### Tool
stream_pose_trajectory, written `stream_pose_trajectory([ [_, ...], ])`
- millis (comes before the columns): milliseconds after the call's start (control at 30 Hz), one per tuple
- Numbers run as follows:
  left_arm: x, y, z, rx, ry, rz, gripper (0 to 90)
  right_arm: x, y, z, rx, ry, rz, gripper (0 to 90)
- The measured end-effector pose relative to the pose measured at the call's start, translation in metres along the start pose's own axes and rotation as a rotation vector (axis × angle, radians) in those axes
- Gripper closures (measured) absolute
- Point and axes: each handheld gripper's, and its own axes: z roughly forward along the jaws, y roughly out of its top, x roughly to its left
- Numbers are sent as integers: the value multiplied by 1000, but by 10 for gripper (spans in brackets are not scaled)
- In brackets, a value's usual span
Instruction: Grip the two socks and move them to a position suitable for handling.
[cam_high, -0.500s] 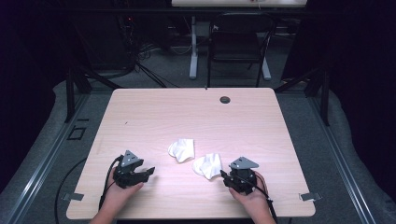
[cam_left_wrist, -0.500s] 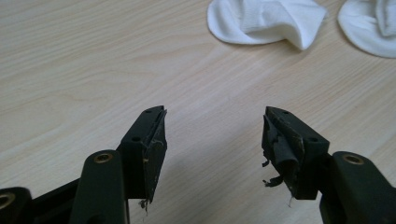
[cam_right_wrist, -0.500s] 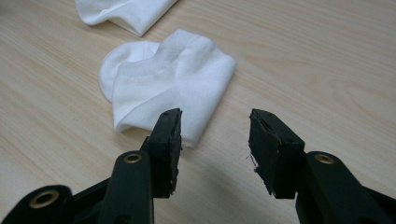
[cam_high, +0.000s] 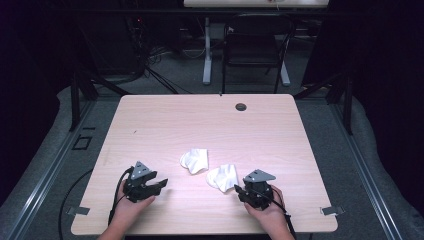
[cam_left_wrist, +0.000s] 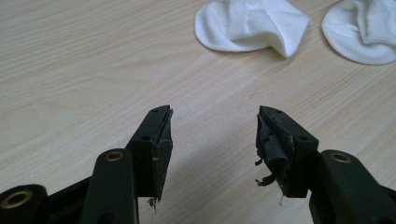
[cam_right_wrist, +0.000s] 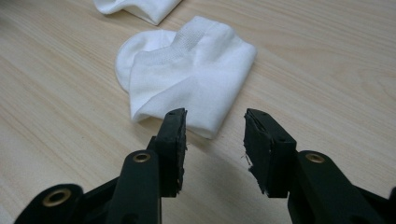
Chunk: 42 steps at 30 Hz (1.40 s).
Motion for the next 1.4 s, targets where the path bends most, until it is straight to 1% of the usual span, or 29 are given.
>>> stream_pose_trajectory([
  [67,-1,0,0,0,-1,-6,470,1,0,0,1,1,1,592],
  [100,-1,0,1,4,-3,0,471,1,0,0,7,0,0,594],
  [233,-1,1,1,8,-6,1,479,0,0,1,7,1,0,597],
  [300,-2,1,1,9,-12,0,483,0,0,0,5,-1,9,600],
  [367,-3,2,2,6,-9,4,484,-1,0,0,3,-1,12,605],
  [500,-4,4,3,8,-22,-12,486,-1,0,0,6,-1,12,611],
  [567,-5,7,5,4,-37,-25,494,-2,0,1,4,-1,12,613],
  [633,-7,9,6,5,-35,-22,501,-2,0,1,11,-1,20,616],
  [667,-7,10,8,-4,-47,-33,501,-2,0,1,17,-2,21,617],
  [700,-7,11,9,-3,-56,-36,511,-3,-1,2,13,3,24,617],
  [733,-8,13,11,-6,-67,-54,519,-3,-1,2,14,-1,25,617],
  [833,-10,17,13,0,-66,-53,530,-5,-1,1,14,6,26,616],
  [867,-10,19,14,-1,-68,-45,531,-5,-1,1,5,6,36,616],
  [900,-10,21,15,-1,-68,-48,531,-5,-1,1,5,6,36,616],
  [967,-10,26,19,2,-68,-47,548,-6,-1,0,5,9,34,615],
  [1000,-11,28,20,-3,-63,-45,558,-6,-1,0,-2,11,52,614],
  [1033,-11,29,22,-12,-67,-50,558,-6,-1,0,-2,11,52,614],
  [1067,-11,31,25,-9,-65,-51,563,-7,-1,0,-2,10,49,614],
  [1100,-12,32,27,-8,-58,-48,565,-8,-1,-1,-5,8,51,613],
  [1133,-13,35,31,-5,-61,-41,573,-8,-1,-1,-6,14,55,613],
  [1233,-17,39,38,-6,-56,-34,590,-9,-1,-1,-6,13,59,611],
  [1300,-20,42,42,-3,-58,-27,599,-10,-1,-1,-8,14,63,611],
  [1400,-25,45,48,-1,-71,-37,598,-11,-1,-2,-6,15,61,610],
])
